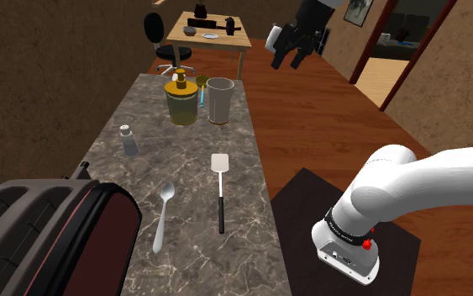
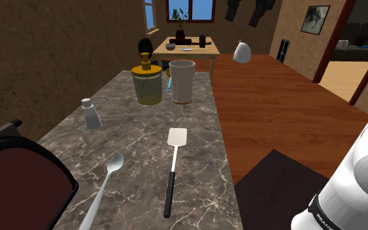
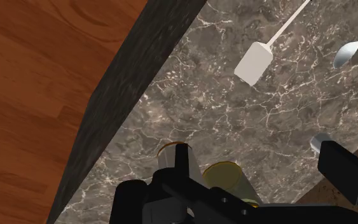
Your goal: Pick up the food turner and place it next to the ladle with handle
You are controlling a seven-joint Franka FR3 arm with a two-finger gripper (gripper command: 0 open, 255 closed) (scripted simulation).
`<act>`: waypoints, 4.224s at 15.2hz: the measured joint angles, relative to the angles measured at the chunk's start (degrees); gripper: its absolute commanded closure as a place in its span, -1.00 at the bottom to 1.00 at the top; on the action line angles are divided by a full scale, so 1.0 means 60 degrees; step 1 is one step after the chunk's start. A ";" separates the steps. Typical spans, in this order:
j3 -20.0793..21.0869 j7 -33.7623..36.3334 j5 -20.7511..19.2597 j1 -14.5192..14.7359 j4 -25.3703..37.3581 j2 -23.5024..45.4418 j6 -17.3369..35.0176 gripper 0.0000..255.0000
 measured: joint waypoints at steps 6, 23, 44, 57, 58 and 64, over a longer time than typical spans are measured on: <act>0.0879 0.1331 0.0279 -0.0142 -0.1002 -0.0172 0.0545 -1.00; 0.4965 0.7256 0.2020 -0.0334 -0.2910 0.1920 0.3299 -1.00; 0.6849 0.9709 0.2170 -0.0731 -0.3222 0.4535 0.5742 1.00; 0.6749 0.9671 0.2209 -0.0694 -0.3094 0.4302 0.5395 1.00; 0.6705 0.9659 0.2223 -0.0677 -0.3030 0.4197 0.5233 1.00; 0.6457 0.9613 0.2248 -0.0614 -0.2637 0.3686 0.4346 1.00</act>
